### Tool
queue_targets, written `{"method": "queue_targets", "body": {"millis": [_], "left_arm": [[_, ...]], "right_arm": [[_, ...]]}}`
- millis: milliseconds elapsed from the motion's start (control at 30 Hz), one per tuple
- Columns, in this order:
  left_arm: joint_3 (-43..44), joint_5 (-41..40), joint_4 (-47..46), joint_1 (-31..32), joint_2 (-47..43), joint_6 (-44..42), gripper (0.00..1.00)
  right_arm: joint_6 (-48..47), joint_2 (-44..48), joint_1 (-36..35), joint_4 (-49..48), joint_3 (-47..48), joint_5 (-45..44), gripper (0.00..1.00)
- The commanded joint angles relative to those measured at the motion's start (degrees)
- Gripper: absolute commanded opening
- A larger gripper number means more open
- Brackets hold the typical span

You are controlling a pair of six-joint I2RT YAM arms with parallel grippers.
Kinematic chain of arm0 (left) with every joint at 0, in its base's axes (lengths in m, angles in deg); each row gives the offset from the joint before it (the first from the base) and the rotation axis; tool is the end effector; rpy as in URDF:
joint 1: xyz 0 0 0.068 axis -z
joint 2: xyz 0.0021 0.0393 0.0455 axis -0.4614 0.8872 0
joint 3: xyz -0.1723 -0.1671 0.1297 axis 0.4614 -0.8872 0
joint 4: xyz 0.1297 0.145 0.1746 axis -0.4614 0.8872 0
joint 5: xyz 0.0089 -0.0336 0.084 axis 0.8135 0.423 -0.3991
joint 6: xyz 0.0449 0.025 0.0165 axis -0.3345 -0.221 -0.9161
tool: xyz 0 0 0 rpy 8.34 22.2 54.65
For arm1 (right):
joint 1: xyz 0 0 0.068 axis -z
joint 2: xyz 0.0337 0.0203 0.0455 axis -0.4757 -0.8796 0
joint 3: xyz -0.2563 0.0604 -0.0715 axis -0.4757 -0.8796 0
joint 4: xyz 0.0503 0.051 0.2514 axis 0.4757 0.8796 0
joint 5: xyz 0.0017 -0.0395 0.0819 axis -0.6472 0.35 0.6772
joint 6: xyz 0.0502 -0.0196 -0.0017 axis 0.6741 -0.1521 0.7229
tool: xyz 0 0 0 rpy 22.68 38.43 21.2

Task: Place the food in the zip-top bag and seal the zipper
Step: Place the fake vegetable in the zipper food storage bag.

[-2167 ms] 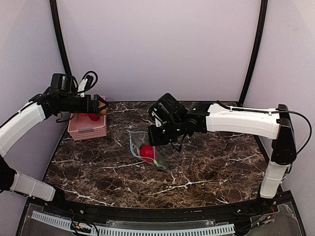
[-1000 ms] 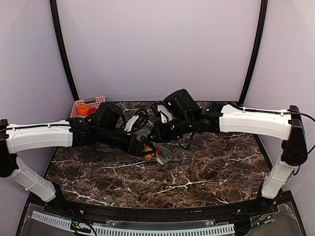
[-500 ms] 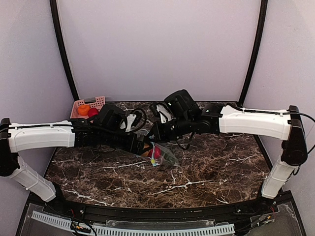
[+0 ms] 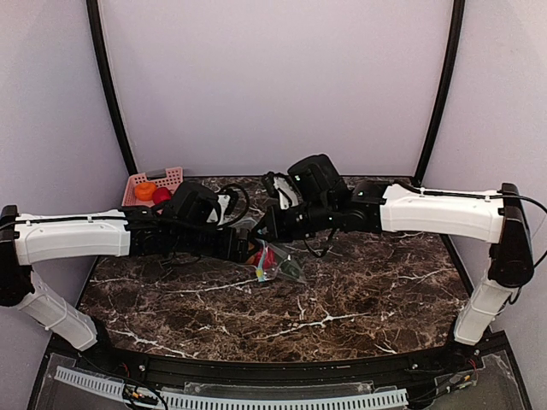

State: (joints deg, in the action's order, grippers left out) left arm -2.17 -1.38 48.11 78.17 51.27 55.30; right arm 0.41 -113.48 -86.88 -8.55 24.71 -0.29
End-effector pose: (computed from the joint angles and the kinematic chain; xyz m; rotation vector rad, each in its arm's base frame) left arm 0.2017 -0.2427 0.2689 0.3653 2.2466 -0.7110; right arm 0.2032 0.3435 0.3014 -0.5419 2.3114 1.1070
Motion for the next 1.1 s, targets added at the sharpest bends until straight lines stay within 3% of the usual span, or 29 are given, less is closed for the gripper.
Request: {"method": "queue_targets", "body": {"millis": [0,600,1067], "left_arm": [[1.73,-5.57,-3.67,-0.82,-1.03,2.6,0.8],[-0.04,-1.02,-3.91,-4.33,-2.54,3.52,0.81],[0.16,2.98,-3.5,-4.47,-2.47,2.65,0.99]], "right_arm": [[1.21,0.91,-1.63,0.96,-1.96,3.23,0.0],[-0.22,1.56,-1.52,-2.98,-3.4,7.5,0.0],[0.57,0.73,-1.49,-3.67,-3.65,7.23,0.0]]}}
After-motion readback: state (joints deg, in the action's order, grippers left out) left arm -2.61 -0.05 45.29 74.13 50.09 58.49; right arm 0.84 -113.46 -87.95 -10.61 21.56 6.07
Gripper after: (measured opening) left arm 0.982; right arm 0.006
